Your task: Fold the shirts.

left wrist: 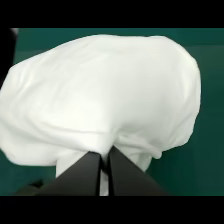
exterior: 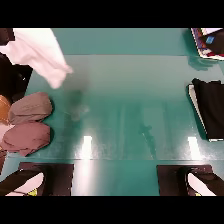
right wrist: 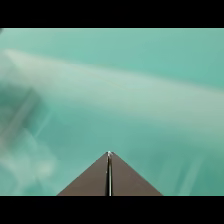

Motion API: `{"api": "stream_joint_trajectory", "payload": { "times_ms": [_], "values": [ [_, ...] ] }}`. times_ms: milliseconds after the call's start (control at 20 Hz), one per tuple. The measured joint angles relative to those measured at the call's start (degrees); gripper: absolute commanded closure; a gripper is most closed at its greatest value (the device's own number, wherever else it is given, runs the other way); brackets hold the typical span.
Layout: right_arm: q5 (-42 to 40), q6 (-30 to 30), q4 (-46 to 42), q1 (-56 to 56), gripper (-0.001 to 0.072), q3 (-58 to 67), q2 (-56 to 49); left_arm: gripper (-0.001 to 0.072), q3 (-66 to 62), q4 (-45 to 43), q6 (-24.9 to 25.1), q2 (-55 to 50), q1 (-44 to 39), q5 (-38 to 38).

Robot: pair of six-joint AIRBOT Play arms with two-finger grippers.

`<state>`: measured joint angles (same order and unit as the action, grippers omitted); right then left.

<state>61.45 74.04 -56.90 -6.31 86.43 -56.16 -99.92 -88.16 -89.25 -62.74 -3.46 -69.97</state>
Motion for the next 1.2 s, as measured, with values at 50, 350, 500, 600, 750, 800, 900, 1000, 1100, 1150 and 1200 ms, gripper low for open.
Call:
{"api": "stream_joint_trajectory", "payload": {
  "times_ms": [50, 350, 500, 600, 750, 800, 900, 1000, 1100, 1150, 1200],
  "values": [
    [-0.07, 0.0, -0.04, 0.0, 0.0696, 1.22, 0.0, 0.0684, -0.13, 0.09, 0.13, 1.11, -3.78, -1.84],
    [1.36, 0.0, -0.11, 0.0, 0.0695, 4.24, 0.11, 0.0125, 5.35, 0.74, -0.5, -3.74, -27.63, -4.48],
    [3.08, 0.0, -0.11, 0.0, 0.0696, 4.52, 0.17, 0.0164, 7.41, 3.17, -0.72, -10.01, -35.85, -0.61],
    [4.37, 0.0, -0.11, 0.0, 0.0695, 4.63, 0.39, 0.0163, 7.98, 2.38, -0.9, -12.39, -37.11, 1.73],
    [5.46, 0.0, -0.13, 0.0, 0.0695, 4.24, 1.09, 0.0163, 9.01, 0.83, -2.16, -14.03, -32.85, 1.38],
    [5.77, 0.0, -0.13, 0.0, 0.0696, 3.87, 1.4, 0.0163, 10.05, 0.57, -2.58, -14.38, -30.32, 0.57],
    [6.01, 0.0, -0.15, 0.0, 0.0695, 3.15, 1.86, 0.0164, 13.29, 1.36, -3.13, -14.67, -24.94, 0.24],
    [6.25, 0.0, -0.15, 0.0, 0.0696, 2.71, 2.03, 0.0163, 18.25, 3.26, -3.43, -14.84, -19.45, 0.02],
    [6.25, 0.0, -0.13, 0.0, 0.0696, 2.49, 2.12, 0.0163, 24.37, 6.08, -3.41, -14.99, -14.51, 0.57],
    [6.25, 0.0, -0.15, 0.0, 0.0696, 2.43, 2.14, 0.0163, 27.58, 8.13, -3.06, -14.97, -12.26, 1.49],
    [6.21, 0.0, -0.17, 0.0, 0.0696, 2.38, 2.16, 0.0163, 30.51, 10.01, -2.6, -15.02, -10.43, 2.43]
  ]
}}
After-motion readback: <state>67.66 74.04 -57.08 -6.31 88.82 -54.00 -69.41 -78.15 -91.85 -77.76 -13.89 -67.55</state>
